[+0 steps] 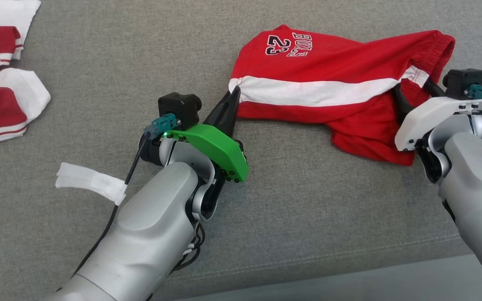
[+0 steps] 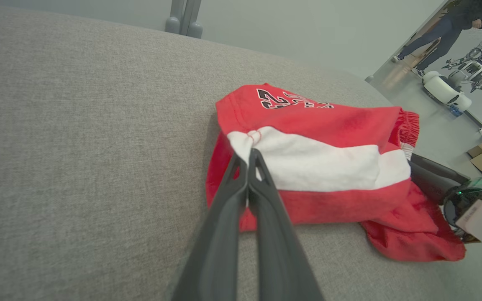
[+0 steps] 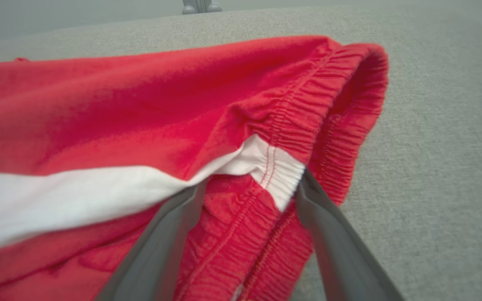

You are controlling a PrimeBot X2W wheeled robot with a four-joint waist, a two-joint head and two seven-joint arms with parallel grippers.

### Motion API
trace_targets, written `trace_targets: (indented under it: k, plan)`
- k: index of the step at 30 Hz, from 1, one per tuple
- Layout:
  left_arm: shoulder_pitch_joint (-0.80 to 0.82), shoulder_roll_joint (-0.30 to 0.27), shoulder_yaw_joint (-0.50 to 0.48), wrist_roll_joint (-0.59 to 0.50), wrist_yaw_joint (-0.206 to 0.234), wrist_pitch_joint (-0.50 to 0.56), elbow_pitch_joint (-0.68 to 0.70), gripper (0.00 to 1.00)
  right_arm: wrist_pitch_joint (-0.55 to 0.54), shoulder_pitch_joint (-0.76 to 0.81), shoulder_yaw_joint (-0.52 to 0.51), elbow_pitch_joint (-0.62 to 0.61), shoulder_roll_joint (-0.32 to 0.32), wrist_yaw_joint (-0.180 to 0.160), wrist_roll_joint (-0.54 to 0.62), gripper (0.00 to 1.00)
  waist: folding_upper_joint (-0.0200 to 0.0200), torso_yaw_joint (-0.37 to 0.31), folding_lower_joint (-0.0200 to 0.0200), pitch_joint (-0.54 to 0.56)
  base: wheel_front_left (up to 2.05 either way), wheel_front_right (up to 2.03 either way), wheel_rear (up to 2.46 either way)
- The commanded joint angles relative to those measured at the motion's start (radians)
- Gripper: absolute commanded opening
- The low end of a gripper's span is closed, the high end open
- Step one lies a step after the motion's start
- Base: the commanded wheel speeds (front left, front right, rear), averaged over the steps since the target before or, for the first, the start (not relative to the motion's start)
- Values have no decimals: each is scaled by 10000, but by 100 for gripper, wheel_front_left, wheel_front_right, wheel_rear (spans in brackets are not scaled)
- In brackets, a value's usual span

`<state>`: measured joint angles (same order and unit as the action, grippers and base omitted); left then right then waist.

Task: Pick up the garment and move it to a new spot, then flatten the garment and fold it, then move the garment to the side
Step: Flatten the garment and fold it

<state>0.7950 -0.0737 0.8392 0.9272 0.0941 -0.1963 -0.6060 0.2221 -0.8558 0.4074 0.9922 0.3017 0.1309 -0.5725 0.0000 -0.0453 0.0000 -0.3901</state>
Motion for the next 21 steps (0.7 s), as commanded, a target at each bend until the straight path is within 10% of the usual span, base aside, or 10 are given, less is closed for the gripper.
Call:
trace_targets:
  k: [1,2,5,21]
  plan:
    - [110,-71,-8,-102,41,1,51,0,19,-221,219,141,91,-3,-134,85,0,23,0,-16,0,0,0]
    - [120,-85,-5,-99,45,7,68,0,-5,-301,334,224,96,-3,-209,49,0,33,0,-17,0,0,0]
    - [130,-104,-14,-80,44,-4,109,0,-35,-488,623,376,115,-3,-443,2,0,67,0,-9,0,0,0]
    - [-355,-633,-638,535,24,-185,679,0,-584,-385,1853,-1534,968,-3,-2912,0,0,-204,0,796,0,0,0]
